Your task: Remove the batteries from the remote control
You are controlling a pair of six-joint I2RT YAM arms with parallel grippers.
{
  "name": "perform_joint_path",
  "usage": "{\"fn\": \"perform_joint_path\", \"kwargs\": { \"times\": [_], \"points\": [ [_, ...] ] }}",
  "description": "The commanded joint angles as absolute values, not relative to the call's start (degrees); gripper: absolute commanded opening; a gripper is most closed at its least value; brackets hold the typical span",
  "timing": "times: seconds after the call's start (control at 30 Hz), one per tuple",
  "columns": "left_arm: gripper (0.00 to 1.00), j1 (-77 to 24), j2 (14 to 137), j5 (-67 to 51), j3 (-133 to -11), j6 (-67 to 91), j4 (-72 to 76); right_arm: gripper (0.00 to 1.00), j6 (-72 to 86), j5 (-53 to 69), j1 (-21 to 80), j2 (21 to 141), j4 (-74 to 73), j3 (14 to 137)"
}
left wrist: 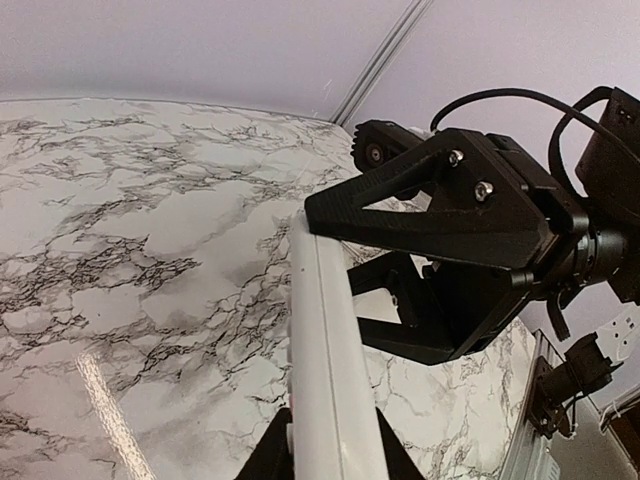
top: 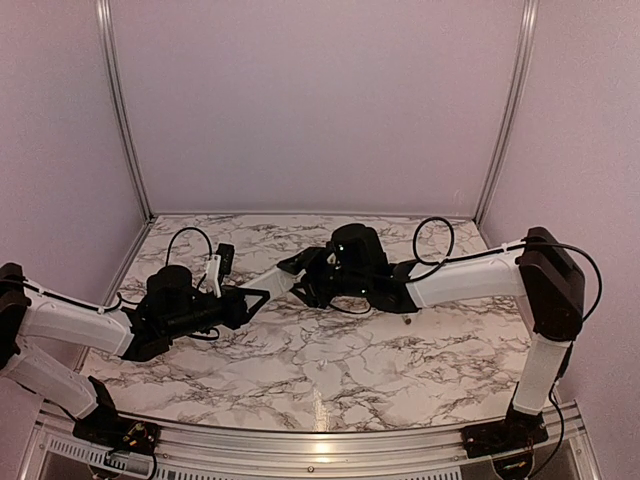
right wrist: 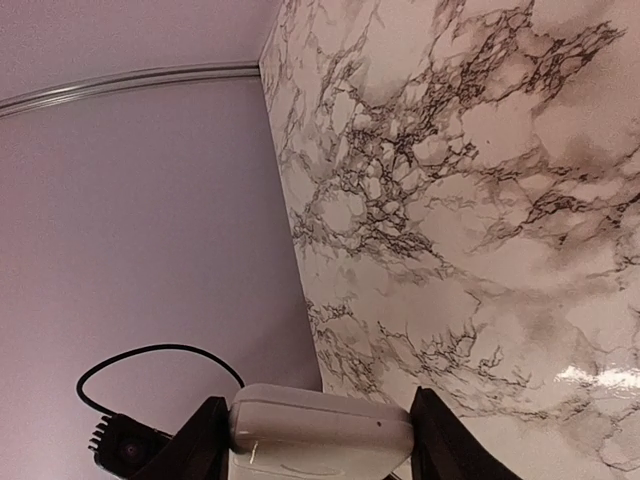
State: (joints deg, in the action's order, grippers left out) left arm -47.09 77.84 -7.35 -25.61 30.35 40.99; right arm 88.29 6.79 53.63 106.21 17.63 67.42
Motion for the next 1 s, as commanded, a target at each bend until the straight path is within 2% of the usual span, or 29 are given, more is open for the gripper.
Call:
{"fn": "perform_joint_path", "kwargs": {
  "times": [0.0,0.3,0.4,0.43,0.53,0.7,0.83,0.97],
  "points": [
    [0.19,-47.52,78.59,-7.43,-27.32,30.19,41.0,0.0,87.27,6.07,54.75,107.07,16.17,70.4],
    [0.01,-47.5,78.01,-6.93,-27.24,30.28,40.78,0.0,86.1,5.76,55.02,107.27,14.49,70.53],
    [0.0,-47.48,77.91,-6.97,-27.31,30.82,41.06,0.0,85.13,5.26,55.02,107.29,14.42,70.49],
    [0.0,-47.5,77.89,-7.13,-27.2,30.85,41.45,0.06,84.63,5.13,55.02,107.23,14.38,70.51],
    [0.0,-47.55,77.13,-6.66,-26.73,30.68,41.81,0.37,82.33,4.83,55.02,107.23,12.69,71.34],
    [0.0,-47.54,73.65,-1.54,-26.6,31.24,37.25,0.73,77.43,2.99,54.88,105.64,10.21,71.28],
    [0.0,-47.55,70.71,-0.51,-24.84,32.21,38.2,0.89,73.25,1.43,54.71,103.88,8.84,70.8],
    [0.0,-47.53,69.45,-0.44,-23.93,31.25,38.8,0.92,67.05,1.06,54.37,101.85,9.5,69.45]
  ]
}}
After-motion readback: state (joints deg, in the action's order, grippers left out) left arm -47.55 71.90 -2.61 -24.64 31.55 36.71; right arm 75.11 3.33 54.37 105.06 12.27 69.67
